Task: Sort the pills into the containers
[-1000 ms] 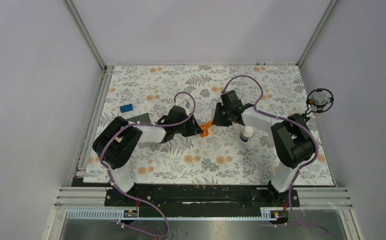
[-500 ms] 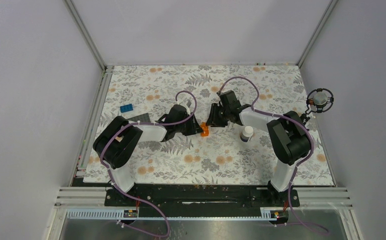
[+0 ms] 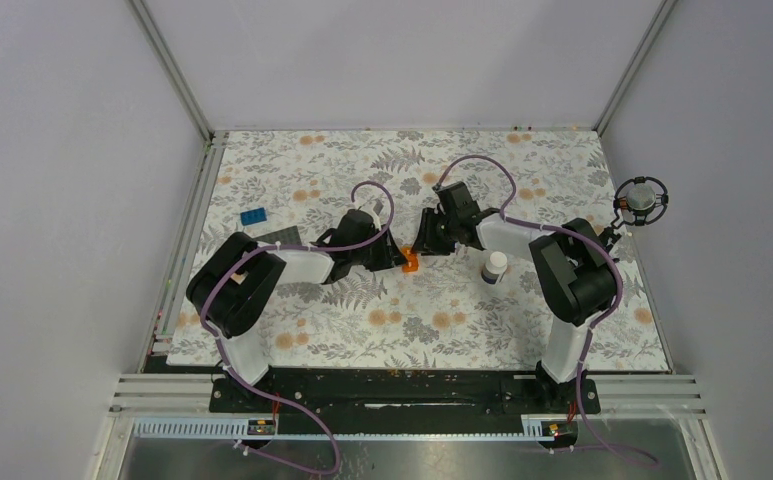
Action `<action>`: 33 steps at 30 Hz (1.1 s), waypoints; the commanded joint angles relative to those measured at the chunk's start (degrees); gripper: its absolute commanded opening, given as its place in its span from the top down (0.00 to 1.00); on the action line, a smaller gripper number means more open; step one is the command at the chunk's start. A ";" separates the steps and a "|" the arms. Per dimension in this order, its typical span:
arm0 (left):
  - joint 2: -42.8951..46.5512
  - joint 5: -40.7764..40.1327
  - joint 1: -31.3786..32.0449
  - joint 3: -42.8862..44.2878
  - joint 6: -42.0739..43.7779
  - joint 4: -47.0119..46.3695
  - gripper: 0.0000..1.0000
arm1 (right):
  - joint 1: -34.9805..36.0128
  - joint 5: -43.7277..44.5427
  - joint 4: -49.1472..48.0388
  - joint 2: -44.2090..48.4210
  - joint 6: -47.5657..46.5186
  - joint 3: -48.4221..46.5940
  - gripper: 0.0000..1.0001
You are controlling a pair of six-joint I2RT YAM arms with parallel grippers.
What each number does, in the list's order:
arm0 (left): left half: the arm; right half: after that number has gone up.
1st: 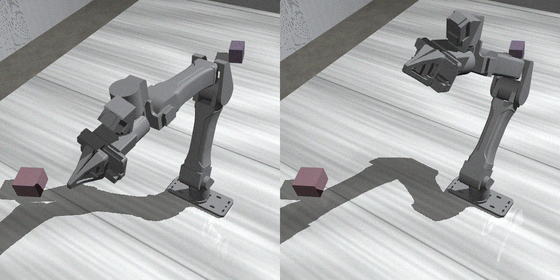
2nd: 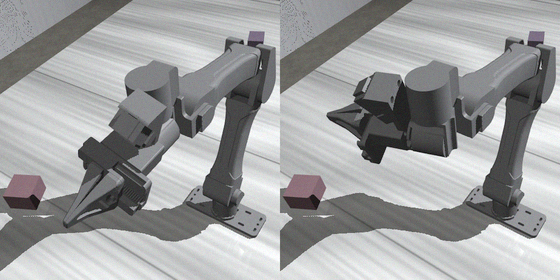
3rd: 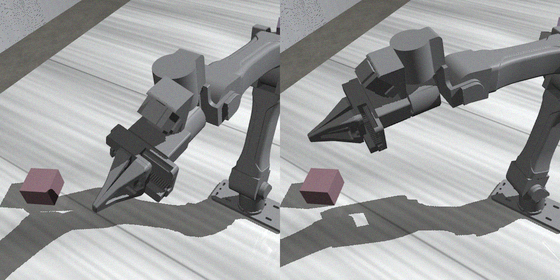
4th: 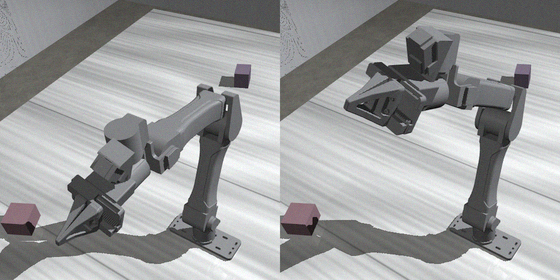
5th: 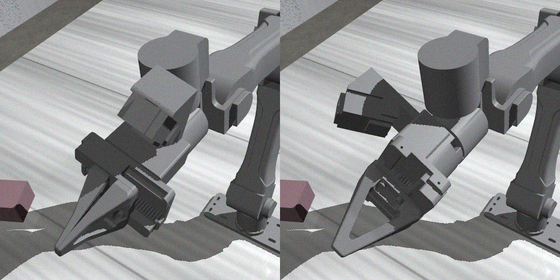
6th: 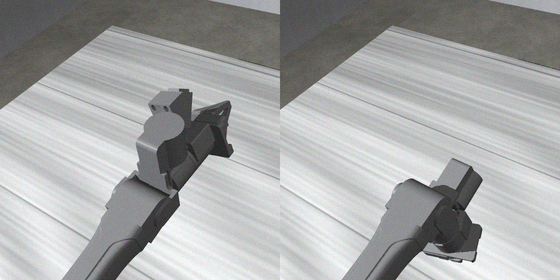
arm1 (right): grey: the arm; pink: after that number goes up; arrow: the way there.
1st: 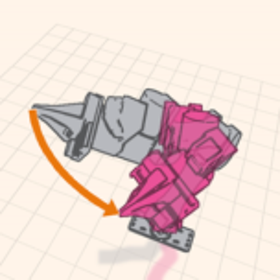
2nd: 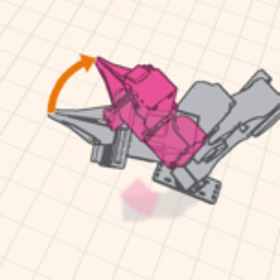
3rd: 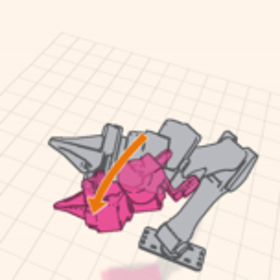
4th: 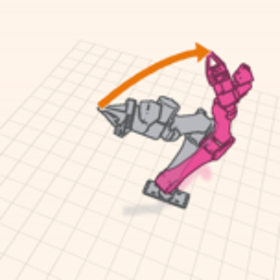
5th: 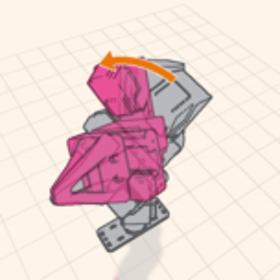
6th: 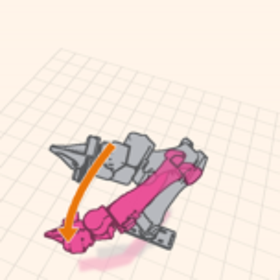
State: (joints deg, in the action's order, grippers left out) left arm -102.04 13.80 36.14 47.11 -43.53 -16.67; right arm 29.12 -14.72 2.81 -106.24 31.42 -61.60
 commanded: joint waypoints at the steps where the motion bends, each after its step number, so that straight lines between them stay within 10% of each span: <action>1: 2.84 -2.12 0.13 -0.95 -0.48 -2.81 0.72 | 0.36 -0.49 0.28 -0.90 -0.21 -2.13 0.60; 33: -0.68 -7.73 -1.08 2.58 -3.21 -2.64 0.81 | 0.36 -0.51 1.74 -1.87 -2.57 -1.81 0.64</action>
State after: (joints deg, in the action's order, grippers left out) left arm -101.60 7.25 35.27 47.29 -47.00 -17.93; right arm 29.12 -14.74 3.16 -107.09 30.65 -62.50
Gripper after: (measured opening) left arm 0.202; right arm 0.369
